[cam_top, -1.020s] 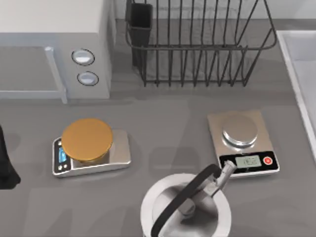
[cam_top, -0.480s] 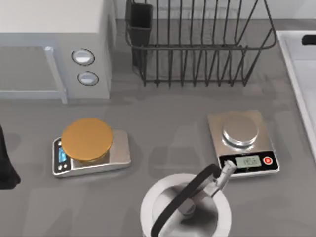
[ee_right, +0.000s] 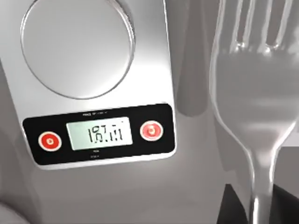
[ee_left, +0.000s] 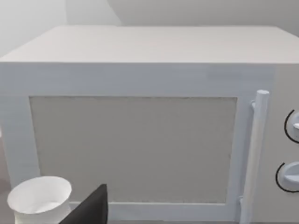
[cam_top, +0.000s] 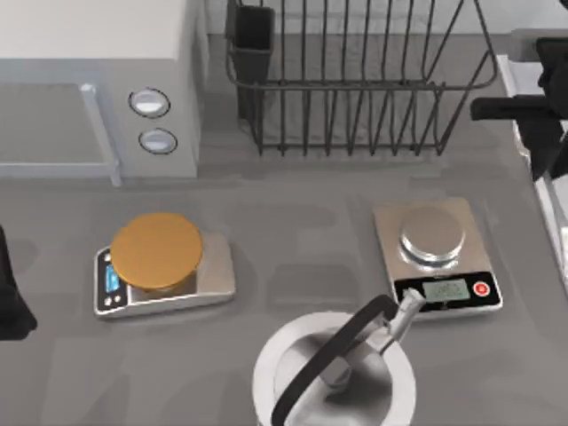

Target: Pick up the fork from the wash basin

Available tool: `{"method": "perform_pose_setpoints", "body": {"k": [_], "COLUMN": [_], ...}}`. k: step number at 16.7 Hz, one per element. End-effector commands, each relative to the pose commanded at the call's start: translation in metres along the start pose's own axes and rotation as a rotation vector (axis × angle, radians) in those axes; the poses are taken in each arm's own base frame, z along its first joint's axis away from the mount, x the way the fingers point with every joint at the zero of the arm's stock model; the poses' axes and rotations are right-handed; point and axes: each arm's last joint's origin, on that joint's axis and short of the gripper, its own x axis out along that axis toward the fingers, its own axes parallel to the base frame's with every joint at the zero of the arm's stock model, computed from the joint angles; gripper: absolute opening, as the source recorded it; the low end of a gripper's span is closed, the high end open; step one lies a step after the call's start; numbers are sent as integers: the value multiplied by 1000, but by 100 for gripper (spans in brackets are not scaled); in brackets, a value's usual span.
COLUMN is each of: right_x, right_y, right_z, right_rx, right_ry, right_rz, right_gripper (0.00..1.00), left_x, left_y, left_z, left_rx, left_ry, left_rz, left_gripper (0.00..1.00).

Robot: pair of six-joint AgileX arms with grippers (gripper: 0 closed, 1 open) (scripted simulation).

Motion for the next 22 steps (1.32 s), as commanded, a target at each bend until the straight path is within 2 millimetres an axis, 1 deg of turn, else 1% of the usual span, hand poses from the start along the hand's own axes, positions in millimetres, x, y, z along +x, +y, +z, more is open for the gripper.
{"method": "perform_pose_setpoints", "body": {"k": [5, 7, 9, 12, 14, 16, 20, 22], "right_x": [1, 12, 32, 71, 94, 108, 110, 110], "right_y": [-1, 0, 0, 1, 1, 0, 0, 0], "right_z": [1, 2, 4, 6, 3, 0, 0, 0], "right_rx": [4, 4, 3, 2, 1, 0, 0, 0], "right_ry": [0, 3, 3, -12, -9, -1, 0, 0], "right_rz": [3, 2, 1, 4, 3, 0, 0, 0], "right_gripper": [0, 0, 0, 0, 0, 0, 0, 15], "left_x": [0, 0, 0, 0, 0, 0, 0, 0], "left_y": [0, 0, 0, 0, 0, 0, 0, 0], "left_z": [0, 0, 0, 0, 0, 0, 0, 0], "left_rx": [0, 0, 0, 0, 0, 0, 0, 0], "left_ry": [0, 0, 0, 0, 0, 0, 0, 0], "left_rz": [0, 0, 0, 0, 0, 0, 0, 0], "left_gripper": [100, 100, 100, 100, 100, 100, 100, 100]}}
